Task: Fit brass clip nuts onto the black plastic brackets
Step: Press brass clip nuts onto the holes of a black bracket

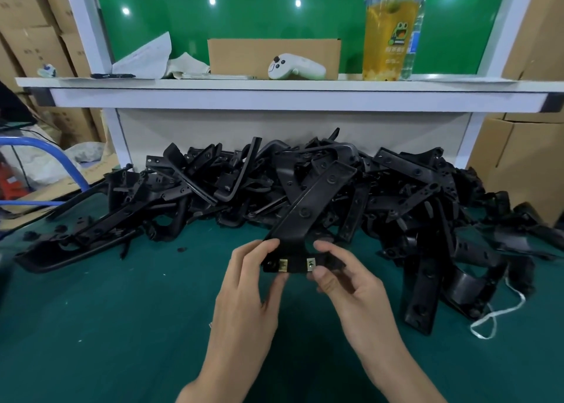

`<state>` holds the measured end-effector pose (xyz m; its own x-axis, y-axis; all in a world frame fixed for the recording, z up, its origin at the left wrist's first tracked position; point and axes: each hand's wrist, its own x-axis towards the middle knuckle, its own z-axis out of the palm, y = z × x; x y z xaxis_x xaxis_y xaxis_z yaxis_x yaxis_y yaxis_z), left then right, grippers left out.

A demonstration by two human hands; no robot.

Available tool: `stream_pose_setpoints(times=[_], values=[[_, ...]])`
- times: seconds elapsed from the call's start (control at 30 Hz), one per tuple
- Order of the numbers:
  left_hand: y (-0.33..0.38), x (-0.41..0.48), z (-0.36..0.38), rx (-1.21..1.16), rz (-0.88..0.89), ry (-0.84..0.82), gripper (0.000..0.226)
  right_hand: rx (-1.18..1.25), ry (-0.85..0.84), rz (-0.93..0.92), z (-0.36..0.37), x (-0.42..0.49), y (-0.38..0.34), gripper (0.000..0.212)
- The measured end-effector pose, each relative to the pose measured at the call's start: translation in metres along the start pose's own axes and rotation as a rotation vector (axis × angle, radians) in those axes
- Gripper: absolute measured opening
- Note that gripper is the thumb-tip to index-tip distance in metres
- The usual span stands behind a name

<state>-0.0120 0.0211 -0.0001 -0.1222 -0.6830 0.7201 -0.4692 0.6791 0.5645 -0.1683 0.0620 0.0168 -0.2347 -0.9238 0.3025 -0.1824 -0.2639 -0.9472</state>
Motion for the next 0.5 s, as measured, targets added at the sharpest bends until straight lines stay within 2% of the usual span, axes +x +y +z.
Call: stream_pose_setpoints(times=[0.5], values=[[0.01,-0.001,-0.001,-0.085,0.022,0.086,0.048,0.017,0.027,-0.091,0.001,-0.006,-0.012,0.033]])
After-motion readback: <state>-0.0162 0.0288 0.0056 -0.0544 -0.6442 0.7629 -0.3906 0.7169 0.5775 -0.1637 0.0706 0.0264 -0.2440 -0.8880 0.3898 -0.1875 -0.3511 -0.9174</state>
